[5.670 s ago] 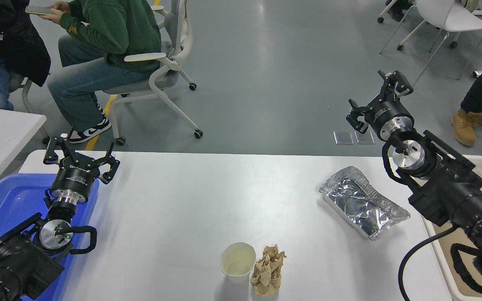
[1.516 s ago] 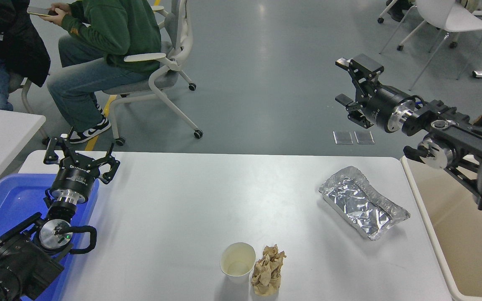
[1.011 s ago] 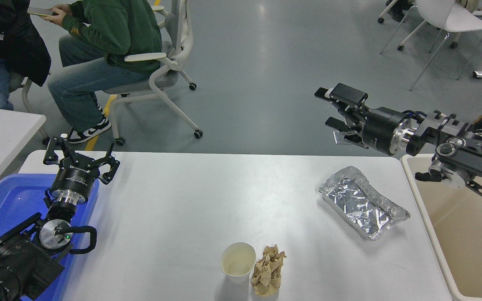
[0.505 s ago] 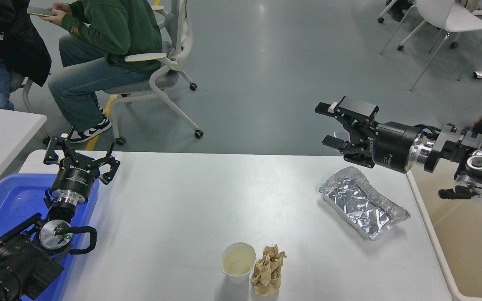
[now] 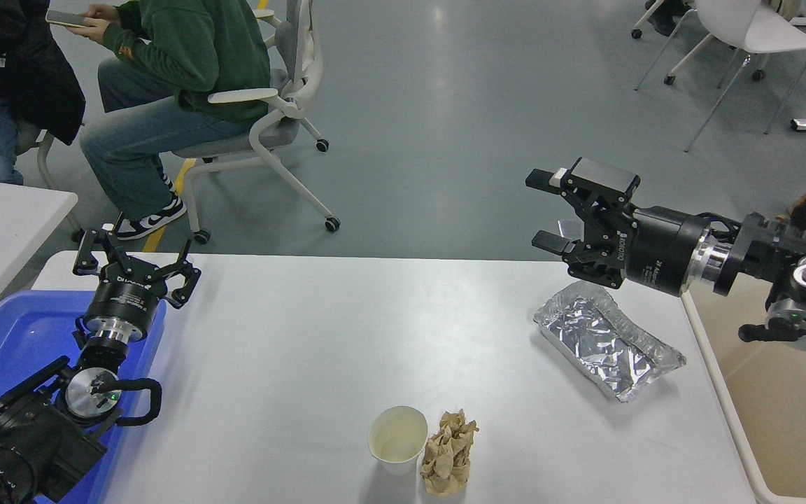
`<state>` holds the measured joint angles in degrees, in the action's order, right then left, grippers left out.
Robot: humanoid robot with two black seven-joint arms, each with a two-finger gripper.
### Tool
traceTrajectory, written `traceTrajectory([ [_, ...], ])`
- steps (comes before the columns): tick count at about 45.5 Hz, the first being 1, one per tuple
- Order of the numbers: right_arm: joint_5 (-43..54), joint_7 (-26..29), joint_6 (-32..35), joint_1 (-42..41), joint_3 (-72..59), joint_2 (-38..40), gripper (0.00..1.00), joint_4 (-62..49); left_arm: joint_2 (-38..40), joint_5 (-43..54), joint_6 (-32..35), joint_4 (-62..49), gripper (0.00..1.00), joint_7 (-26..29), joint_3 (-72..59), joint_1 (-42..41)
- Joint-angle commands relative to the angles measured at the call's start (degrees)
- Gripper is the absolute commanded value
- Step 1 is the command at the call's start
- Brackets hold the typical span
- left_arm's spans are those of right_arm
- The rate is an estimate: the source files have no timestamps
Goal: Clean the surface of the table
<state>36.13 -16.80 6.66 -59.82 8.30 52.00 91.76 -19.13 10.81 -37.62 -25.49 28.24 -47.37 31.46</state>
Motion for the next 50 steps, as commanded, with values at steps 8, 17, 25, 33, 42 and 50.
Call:
traceTrajectory([
  [8, 23.63, 0.45, 3.09, -0.30, -3.29, 1.35, 1.00, 0.87, -0.03, 0.00, 0.00, -0.09, 1.00, -0.03, 0.00, 0.00],
  [17, 31.36, 0.54, 8.63, -0.65, -3.37, 1.18, 1.00, 2.37, -0.02, 0.00, -0.09, 0.00, 1.00, -0.03, 0.00, 0.00],
  [25, 36.56, 1.76, 11.89, -3.98, -6.62, -0.05, 1.00, 2.63, 0.06, 0.00, -0.09, 0.00, 1.00, -0.03, 0.00, 0.00],
  [33, 35.94, 4.14, 11.89, -9.53, -13.13, -3.39, 1.00, 2.46, -0.03, 0.00, -0.09, 0.00, 1.00, -0.03, 0.00, 0.00],
  [42, 30.24, 9.58, 11.98, -9.53, -13.39, -7.43, 1.00, 2.19, -0.03, 0.00, 0.00, 0.00, 1.00, -0.03, 0.00, 0.00],
  [50, 23.46, 12.93, 12.07, -9.18, -13.48, -9.98, 1.00, 1.67, -0.03, 0.08, 0.00, 0.00, 1.00, -0.03, 0.00, 0.00],
])
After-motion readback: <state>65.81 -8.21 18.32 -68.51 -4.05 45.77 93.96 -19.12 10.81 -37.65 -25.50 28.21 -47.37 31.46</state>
